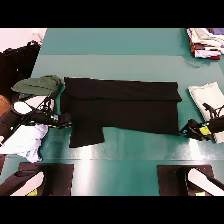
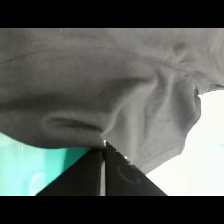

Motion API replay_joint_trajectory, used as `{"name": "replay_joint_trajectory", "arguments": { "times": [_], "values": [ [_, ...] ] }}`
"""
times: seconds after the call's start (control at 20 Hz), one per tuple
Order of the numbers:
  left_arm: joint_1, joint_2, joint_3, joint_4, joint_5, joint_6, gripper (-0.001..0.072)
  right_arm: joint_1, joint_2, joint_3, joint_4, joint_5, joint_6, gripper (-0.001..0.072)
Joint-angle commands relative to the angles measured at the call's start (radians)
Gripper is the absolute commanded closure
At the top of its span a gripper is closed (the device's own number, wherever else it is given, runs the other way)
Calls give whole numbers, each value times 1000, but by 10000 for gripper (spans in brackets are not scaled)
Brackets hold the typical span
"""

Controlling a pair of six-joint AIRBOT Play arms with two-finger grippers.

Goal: Fold the shirts.

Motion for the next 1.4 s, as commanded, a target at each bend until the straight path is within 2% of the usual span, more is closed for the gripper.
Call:
{"name": "replay_joint_trajectory", "arguments": {
  "times": [0.0, 0.1, 0.15, 0.2, 0.3, 0.35, 0.45, 0.65, 0.8, 0.9, 1.05, 1.2, 1.35],
  "values": [
    [0, 1, 6, -5, -4, 2, 682, -26, -1, -77, 133, -87, -31, 321],
    [0, 1, 6, -4, -3, 2, 682, -26, 0, -75, 144, -89, -31, 324],
    [0, 1, 6, -4, -3, 2, 682, -26, -1, -75, 144, -87, -31, 350],
    [0, 1, 6, -4, -3, 2, 682, -26, -1, -75, 143, -89, -31, 435],
    [0, 1, 6, -4, -23, 2, 683, -26, 0, -75, 143, -87, -68, 662],
    [0, 2, 6, 0, -54, 2, 684, -26, 0, -74, 142, -73, -79, 695],
    [-1, 23, 6, 24, -130, -2, 684, -26, 24, -74, 111, -27, -93, 696],
    [-82, 235, 3, 159, -201, -135, 684, -26, 201, -74, -103, 80, -89, 696],
    [-171, 356, 3, 136, -348, -219, 683, -26, 367, -71, -203, 153, -81, 696],
    [-182, 384, 27, 113, -376, -226, 683, -26, 423, -31, -227, 190, -26, 696],
    [-182, 378, 119, 148, -268, -223, 683, 27, 382, 96, -224, 187, -5, 696],
    [-182, 289, 213, 232, -110, -205, 683, 151, 229, 231, -229, 121, 38, 696],
    [-182, 136, 269, 246, 31, -182, 682, 229, 41, 366, -227, 35, 89, 696]
  ]
}}
